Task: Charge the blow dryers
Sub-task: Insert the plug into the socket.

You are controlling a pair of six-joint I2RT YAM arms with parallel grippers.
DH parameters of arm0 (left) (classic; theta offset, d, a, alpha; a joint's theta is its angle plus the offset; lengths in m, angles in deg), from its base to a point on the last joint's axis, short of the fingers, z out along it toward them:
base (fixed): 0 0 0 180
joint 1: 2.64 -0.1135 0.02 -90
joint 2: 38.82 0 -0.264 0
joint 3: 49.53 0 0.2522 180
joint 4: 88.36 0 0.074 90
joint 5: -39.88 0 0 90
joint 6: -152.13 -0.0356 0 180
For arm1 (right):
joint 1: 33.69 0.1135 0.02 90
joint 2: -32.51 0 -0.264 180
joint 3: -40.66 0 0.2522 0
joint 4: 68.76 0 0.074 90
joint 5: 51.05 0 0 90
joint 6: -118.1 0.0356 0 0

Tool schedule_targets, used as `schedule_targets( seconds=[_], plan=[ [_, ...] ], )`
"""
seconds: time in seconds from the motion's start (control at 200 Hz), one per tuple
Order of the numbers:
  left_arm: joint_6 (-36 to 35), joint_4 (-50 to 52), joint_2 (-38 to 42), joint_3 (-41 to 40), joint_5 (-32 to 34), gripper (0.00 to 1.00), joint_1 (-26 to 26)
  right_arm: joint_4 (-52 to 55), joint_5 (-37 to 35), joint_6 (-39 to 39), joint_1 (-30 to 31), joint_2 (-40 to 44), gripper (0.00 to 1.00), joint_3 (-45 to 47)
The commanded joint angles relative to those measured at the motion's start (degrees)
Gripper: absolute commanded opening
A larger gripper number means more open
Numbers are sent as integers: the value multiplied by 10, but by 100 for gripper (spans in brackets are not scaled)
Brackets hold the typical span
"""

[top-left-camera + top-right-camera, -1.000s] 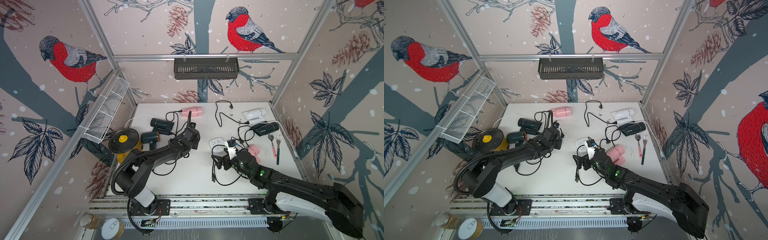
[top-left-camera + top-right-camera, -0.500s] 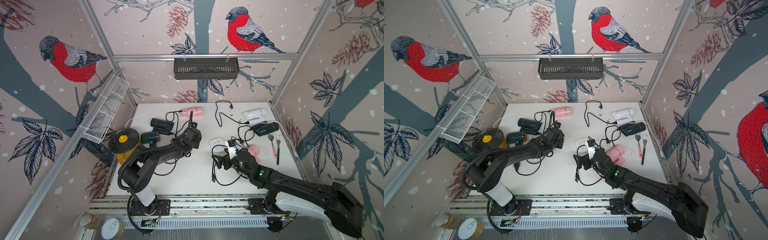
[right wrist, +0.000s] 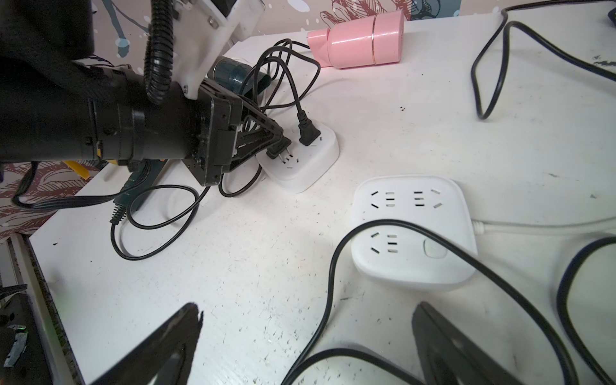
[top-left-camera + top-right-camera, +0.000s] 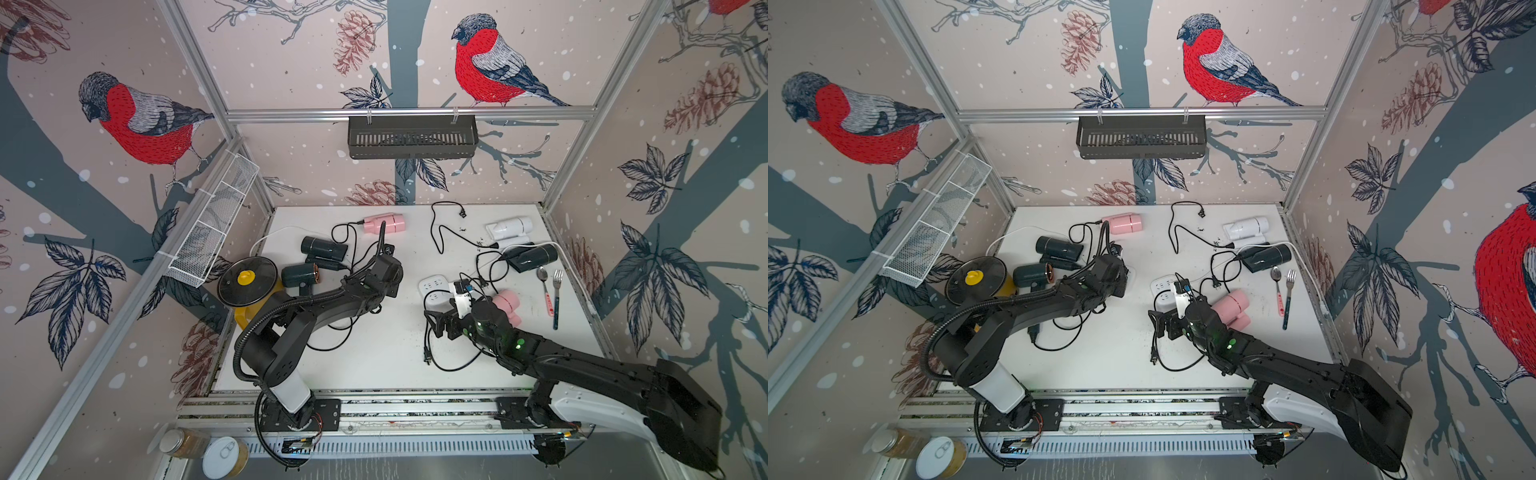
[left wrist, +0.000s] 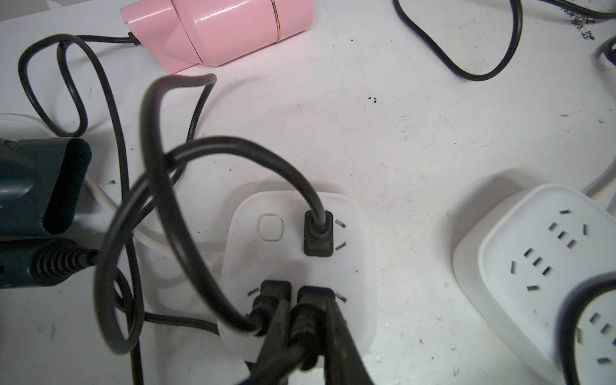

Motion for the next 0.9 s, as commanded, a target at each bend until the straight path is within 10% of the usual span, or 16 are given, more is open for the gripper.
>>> schedule_targets(
  seconds=[0.0,0.895],
  plan=[
    [4,0,-7,6,8,11,1,-22,4,6,1,-1,100,-1],
    [-8,0,-41,-17,46,11,31,-25,7,5,-2,-26,100,-14]
  ],
)
